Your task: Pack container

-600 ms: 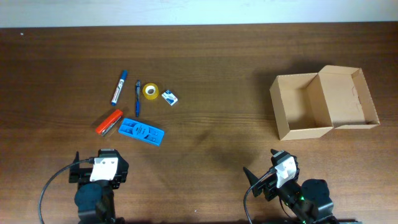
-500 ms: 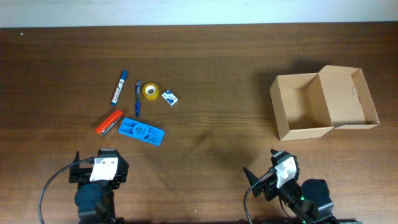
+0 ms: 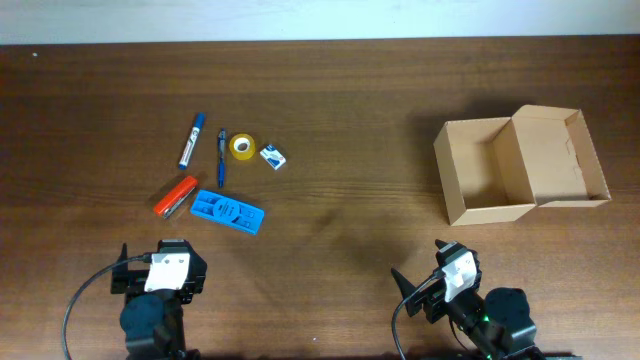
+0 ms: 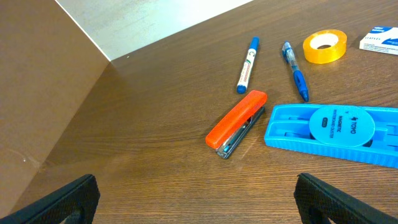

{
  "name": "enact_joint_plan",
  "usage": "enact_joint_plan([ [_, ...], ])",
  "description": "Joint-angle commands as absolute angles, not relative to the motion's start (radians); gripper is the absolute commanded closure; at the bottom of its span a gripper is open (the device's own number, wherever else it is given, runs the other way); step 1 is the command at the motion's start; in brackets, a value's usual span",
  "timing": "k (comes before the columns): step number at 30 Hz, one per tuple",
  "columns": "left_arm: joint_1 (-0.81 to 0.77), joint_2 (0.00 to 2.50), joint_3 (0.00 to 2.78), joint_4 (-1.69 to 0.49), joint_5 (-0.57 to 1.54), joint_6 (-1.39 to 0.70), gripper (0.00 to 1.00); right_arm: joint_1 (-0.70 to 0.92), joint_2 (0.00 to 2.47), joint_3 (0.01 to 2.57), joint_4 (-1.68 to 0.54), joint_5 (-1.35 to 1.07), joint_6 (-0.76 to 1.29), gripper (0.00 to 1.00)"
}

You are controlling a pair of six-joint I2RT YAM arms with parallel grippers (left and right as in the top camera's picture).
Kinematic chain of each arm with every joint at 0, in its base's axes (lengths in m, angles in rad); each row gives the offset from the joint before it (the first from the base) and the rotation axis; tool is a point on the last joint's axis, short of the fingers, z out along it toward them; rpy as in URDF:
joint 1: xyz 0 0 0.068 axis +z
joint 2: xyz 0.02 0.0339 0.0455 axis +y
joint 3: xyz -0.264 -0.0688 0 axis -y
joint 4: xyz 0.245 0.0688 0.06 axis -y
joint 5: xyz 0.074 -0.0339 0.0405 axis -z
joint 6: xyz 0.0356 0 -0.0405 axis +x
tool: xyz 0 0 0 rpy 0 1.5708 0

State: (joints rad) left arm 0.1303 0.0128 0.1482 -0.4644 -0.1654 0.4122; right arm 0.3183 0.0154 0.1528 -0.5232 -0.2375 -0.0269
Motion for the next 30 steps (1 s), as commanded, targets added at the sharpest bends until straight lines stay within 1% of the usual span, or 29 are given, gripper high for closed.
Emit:
enact_joint_plan([
  [1,0.125,0.007,0.145,-0.460,-0.165,0.421,0.00,0.313,0.003,0.144,-0.519,-0.250,-0.026,0.01],
  [14,0.125,0.007,0.145,-0.460,-0.165,0.421,0.00,0.313,0.003,0.144,-0.515,-0.249,-0.007,0.01],
  [15,0.125,0.007,0.145,-0.460,-0.165,0.421,0.00,0.313,0.003,0.144,-0.515,-0.222,0.053,0.01],
  [18,0.125,0.007,0.145,-0.460,-0.165,0.421,0.00,0.313,0.003,0.144,-0.517,-0.028,0.468,0.01],
  [20,0.125,0.007,0.145,-0.460,-0.165,0.421,0.00,0.313,0.003,0.144,-0.516,0.028,0.648,0.01],
  [27,0.125,0.007,0.145,-0.460,-0.165,0.421,0.00,0.313,0.003,0.144,-0.522,0.032,0.670,0.01],
  [30,0.125,0.007,0.145,-0.460,-0.165,0.421,0.00,0.313,0.015,0.146,-0.474,0.033,0.665,0.01],
])
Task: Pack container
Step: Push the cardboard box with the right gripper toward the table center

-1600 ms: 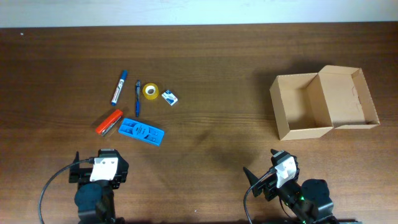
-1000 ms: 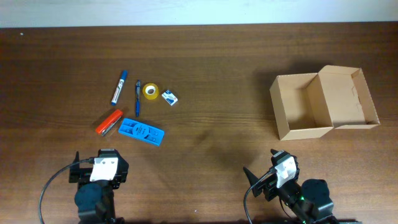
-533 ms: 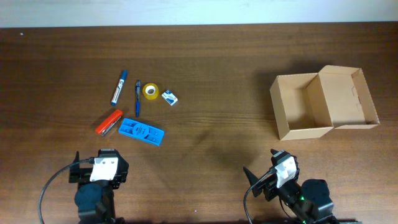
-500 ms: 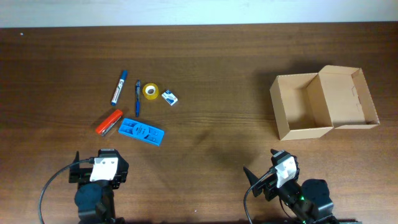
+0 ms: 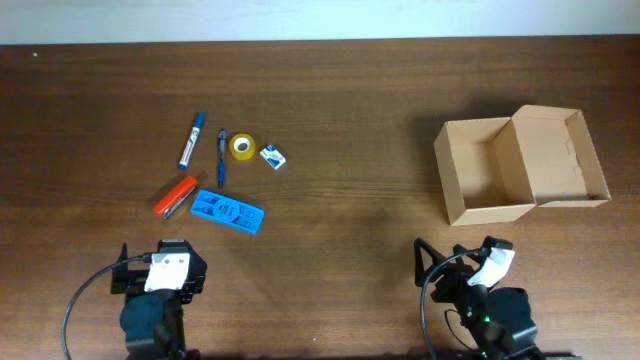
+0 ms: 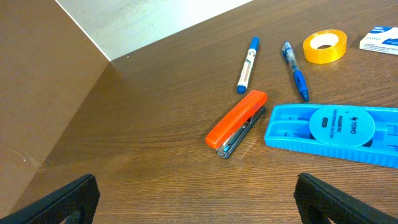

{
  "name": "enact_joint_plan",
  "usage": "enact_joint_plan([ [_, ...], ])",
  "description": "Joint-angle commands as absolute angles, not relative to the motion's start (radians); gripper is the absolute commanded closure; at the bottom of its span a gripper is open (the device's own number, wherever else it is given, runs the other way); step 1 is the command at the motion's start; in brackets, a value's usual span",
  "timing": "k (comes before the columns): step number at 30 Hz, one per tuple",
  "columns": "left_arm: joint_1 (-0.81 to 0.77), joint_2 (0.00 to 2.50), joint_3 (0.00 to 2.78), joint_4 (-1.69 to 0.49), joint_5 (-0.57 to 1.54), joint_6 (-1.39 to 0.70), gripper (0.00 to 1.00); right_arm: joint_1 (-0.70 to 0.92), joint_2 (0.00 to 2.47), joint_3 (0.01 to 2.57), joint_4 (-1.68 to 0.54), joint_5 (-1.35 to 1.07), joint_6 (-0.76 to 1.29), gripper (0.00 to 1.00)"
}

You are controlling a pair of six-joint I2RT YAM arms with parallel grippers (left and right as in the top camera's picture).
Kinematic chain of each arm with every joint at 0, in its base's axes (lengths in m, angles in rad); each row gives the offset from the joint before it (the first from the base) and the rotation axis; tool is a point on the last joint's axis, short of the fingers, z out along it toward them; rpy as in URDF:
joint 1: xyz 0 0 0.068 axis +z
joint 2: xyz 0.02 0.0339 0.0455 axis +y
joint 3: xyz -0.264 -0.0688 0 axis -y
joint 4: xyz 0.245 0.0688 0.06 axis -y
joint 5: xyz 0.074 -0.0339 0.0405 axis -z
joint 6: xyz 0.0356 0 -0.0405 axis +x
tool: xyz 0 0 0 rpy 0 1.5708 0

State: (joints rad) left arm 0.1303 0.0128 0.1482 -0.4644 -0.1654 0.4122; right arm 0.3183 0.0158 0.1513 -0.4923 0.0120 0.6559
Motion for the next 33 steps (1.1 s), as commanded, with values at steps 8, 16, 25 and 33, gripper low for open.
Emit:
enact_joint_plan([
  [8,0.125,0.007,0.145,-0.460,-0.165,0.421,0.00,0.312,0.488,0.449,-0.427,0.100,0.464,0.01],
  [16,0.125,0.007,0.145,-0.460,-0.165,0.421,0.00,0.265,1.085,0.909,-0.477,0.150,0.340,0.01],
  [25,0.125,0.007,0.145,-0.460,-0.165,0.421,0.00,0.031,1.454,0.989,-0.500,0.000,0.104,0.01],
  [33,0.125,0.007,0.145,-0.460,-0.165,0.421,0.00,0.032,1.617,0.992,-0.490,0.000,0.104,0.96],
])
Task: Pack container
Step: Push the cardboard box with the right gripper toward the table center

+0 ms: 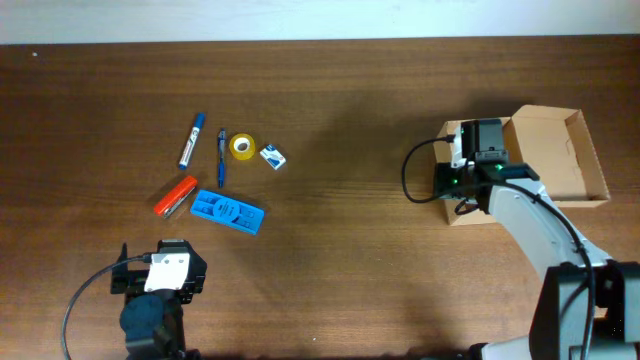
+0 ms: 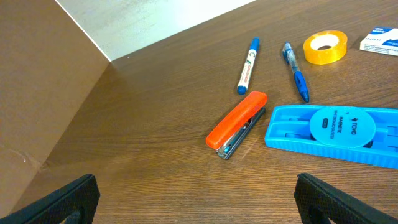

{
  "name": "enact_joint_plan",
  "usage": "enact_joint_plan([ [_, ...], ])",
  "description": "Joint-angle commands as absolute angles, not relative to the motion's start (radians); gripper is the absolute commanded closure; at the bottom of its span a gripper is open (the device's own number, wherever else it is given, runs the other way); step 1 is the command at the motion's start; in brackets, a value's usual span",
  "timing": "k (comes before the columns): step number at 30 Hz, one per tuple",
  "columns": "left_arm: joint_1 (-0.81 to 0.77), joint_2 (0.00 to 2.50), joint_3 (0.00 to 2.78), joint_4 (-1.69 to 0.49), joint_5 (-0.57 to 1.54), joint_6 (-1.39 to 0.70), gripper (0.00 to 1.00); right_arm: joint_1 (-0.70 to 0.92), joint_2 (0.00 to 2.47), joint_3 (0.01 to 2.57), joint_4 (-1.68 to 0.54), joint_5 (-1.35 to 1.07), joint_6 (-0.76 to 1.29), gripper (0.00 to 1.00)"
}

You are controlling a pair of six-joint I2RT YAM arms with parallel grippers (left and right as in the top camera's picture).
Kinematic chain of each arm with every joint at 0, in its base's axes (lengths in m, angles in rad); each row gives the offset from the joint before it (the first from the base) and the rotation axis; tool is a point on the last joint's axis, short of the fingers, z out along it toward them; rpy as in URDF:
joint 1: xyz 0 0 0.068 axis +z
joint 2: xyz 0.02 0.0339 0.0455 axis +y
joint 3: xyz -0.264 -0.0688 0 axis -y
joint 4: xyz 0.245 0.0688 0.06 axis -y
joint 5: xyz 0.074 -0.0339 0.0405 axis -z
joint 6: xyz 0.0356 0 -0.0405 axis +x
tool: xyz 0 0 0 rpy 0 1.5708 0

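An open cardboard box (image 1: 545,165) with its lid folded out stands at the right. My right gripper (image 1: 462,170) hangs over the box's left part; its fingers are hidden from above. At the left lie a blue marker (image 2: 247,65), a blue pen (image 2: 295,71), a yellow tape roll (image 2: 324,46), a small white-and-blue packet (image 2: 380,38), an orange stapler (image 2: 237,122) and a flat blue plastic tool (image 2: 336,127). My left gripper (image 2: 198,199) sits open and empty near the front edge, short of the stapler.
The wooden table (image 1: 350,120) ends at a pale wall along the back. A bare stretch of wood separates the stationery from the box. The right arm's cable (image 1: 412,170) loops out to the left of the box.
My right arm has left the table's front edge and now reaches over the left part of the cardboard box. The left arm and all the stationery have not moved.
Both arms were parked at the front edge, the box empty and the stationery at the left. Then the right gripper had turned and shifted slightly right at the front edge. Now it is over the box; the left arm stayed put.
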State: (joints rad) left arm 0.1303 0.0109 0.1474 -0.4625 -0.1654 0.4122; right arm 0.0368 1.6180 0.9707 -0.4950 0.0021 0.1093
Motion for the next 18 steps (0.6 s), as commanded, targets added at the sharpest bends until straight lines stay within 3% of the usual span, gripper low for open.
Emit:
enact_joint_plan([
  [1,0.125,0.007,0.145,-0.460,-0.165,0.421,0.00,0.032,1.617,0.995,-0.490,0.000,0.104,0.96],
  [6,0.125,0.007,0.145,-0.460,-0.165,0.421,0.00,0.110,1.601,1.067,-0.555,-0.012,0.031,0.96],
  [12,0.125,0.007,0.145,-0.460,-0.165,0.421,0.00,0.381,1.588,1.156,-0.623,-0.011,-0.235,0.96],
  [18,0.125,0.007,0.145,-0.460,-0.165,0.421,0.00,0.540,1.588,1.156,-0.725,-0.114,-0.530,0.97],
])
